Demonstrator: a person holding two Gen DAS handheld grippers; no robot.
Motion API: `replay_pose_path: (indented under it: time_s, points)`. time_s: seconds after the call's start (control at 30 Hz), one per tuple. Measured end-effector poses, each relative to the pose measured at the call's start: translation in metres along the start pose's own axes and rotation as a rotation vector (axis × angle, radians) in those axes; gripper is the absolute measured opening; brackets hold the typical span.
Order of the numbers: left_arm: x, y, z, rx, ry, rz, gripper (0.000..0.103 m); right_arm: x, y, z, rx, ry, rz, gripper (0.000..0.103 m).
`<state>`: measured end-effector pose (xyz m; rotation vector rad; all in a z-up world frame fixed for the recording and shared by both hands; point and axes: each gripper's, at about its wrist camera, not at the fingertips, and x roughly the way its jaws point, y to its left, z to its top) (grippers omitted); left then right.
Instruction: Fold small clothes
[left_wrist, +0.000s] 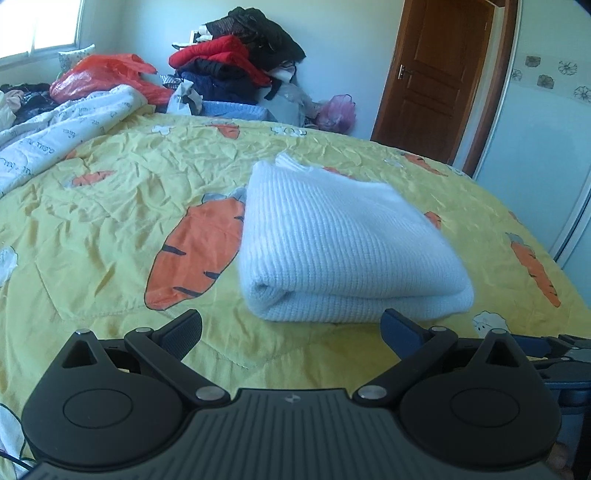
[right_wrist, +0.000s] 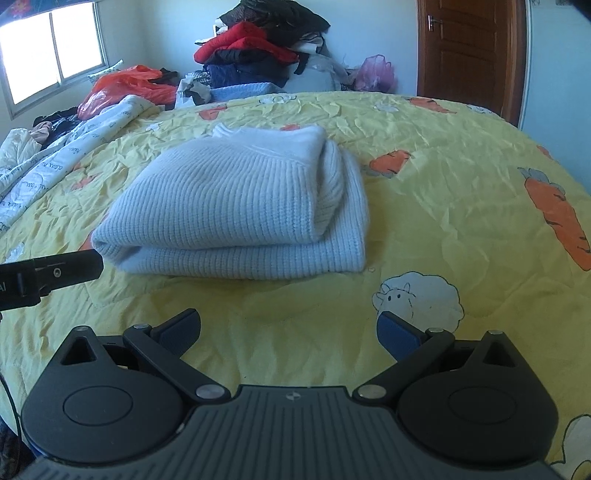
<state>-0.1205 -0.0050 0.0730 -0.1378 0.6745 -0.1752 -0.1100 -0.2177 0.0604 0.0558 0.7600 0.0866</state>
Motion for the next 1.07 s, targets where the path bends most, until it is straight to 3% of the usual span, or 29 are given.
replay_pose_path:
  time_s: [0.67, 0.77, 0.87, 1.07]
  points:
    - [0.007, -0.003, -0.003, 0.013, 0.04, -0.015, 0.103, 0.003, -0.001, -0.001, -0.007, 0.015, 0.007, 0.103]
    - [0.003, -0.005, -0.006, 0.028, 0.002, -0.012, 0.103, 0.003, 0.0, 0.0, -0.008, 0.013, 0.006, 0.103]
    - [0.0, -0.006, -0.009, 0.043, -0.042, 0.038, 0.103, 0.003, 0.0, 0.0, -0.008, 0.01, 0.007, 0.103]
    - [-0.005, -0.002, -0.006, 0.052, -0.055, 0.002, 0.103, 0.002, -0.001, 0.002, 0.005, 0.009, 0.024, 0.103]
